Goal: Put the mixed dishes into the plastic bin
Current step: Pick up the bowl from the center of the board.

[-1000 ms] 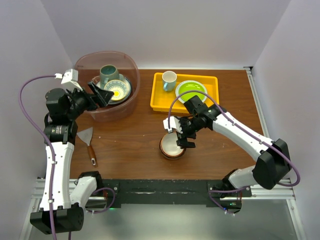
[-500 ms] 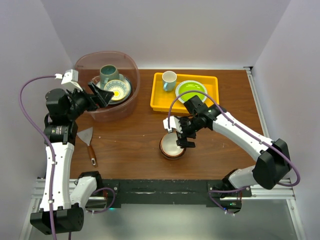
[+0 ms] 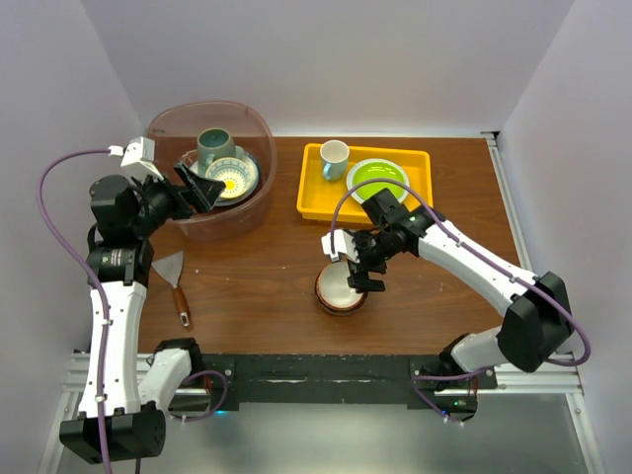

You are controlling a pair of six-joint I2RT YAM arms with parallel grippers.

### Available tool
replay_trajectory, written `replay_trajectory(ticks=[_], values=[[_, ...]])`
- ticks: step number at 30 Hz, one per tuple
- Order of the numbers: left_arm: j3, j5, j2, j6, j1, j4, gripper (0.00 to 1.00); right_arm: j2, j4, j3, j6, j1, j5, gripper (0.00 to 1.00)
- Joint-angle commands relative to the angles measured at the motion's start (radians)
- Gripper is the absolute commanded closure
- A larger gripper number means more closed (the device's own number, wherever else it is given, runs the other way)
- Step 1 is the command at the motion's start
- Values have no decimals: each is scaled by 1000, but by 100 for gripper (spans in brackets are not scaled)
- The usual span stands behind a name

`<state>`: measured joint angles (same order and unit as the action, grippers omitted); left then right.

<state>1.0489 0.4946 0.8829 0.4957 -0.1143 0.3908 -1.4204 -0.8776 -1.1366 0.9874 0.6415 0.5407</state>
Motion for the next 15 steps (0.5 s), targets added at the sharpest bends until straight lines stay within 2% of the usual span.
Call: replay_trajectory(ticks=[1,15], values=[[-6,21,-15,-9,5,-13,0,-9,25,1,-18,4,8,9],[-7,15,-19,-9,5,-7,0,-31,57,-2,-67,-3,24,8]])
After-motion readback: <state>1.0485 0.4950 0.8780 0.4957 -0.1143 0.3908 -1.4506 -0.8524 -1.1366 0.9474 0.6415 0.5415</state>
